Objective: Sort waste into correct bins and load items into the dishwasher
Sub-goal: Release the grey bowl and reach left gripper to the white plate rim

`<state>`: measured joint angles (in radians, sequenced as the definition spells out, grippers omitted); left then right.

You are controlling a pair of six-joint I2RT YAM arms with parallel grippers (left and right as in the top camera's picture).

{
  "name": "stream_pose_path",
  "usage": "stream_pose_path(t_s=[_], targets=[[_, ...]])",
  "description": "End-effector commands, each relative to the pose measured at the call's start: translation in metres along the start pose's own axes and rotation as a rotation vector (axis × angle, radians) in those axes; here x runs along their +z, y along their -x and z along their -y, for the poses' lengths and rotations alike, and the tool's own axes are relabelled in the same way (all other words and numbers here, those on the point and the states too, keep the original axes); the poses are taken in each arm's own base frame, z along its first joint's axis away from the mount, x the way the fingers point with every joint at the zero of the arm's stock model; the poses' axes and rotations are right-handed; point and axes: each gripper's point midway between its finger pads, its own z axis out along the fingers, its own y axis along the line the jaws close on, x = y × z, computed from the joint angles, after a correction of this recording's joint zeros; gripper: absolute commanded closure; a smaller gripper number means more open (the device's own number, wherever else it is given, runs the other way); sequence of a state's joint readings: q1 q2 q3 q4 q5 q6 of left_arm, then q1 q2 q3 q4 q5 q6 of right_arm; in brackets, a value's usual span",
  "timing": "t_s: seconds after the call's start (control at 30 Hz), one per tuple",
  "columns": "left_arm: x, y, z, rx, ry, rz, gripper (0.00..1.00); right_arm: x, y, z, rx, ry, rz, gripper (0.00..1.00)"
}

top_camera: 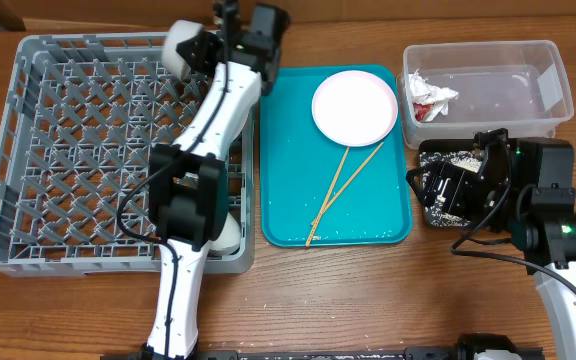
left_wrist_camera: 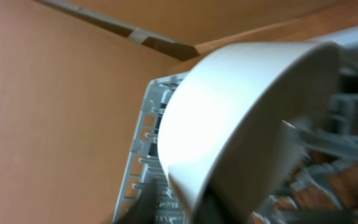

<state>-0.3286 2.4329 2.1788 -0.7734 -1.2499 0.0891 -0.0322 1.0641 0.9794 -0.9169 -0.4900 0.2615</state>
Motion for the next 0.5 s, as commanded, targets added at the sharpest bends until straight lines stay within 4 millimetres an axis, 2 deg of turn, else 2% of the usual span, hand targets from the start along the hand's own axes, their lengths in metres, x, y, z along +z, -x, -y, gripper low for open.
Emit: stream_pose_path(t_s=[0.0,0.13,0.33,0.43,0.47], targets=[[-0.017,-0.002,0.023,0.074,-0.038,0.02,0.54,-0.002,0.003,-0.001,-0.009,-0.001,0.015,0.0],[-0.032,-0.002,0.03,0.116,-0.051,0.036,0.5,-0.002,0.003,-0.001,-0.009,-0.001,0.015,0.0],[-0.043,-0.002,0.035,0.14,-0.06,0.049,0.48,-0.002,0.003,-0.001,-0.009,-0.001,0.015,0.0],[-0.047,0.003,0.035,0.122,-0.09,0.06,0.46,-0.002,0.003,-0.001,-0.009,-0.001,0.015,0.0],[-0.052,0.011,0.032,0.088,-0.14,0.072,0.43,-0.002,0.003,-0.001,-0.009,-0.001,0.015,0.0]])
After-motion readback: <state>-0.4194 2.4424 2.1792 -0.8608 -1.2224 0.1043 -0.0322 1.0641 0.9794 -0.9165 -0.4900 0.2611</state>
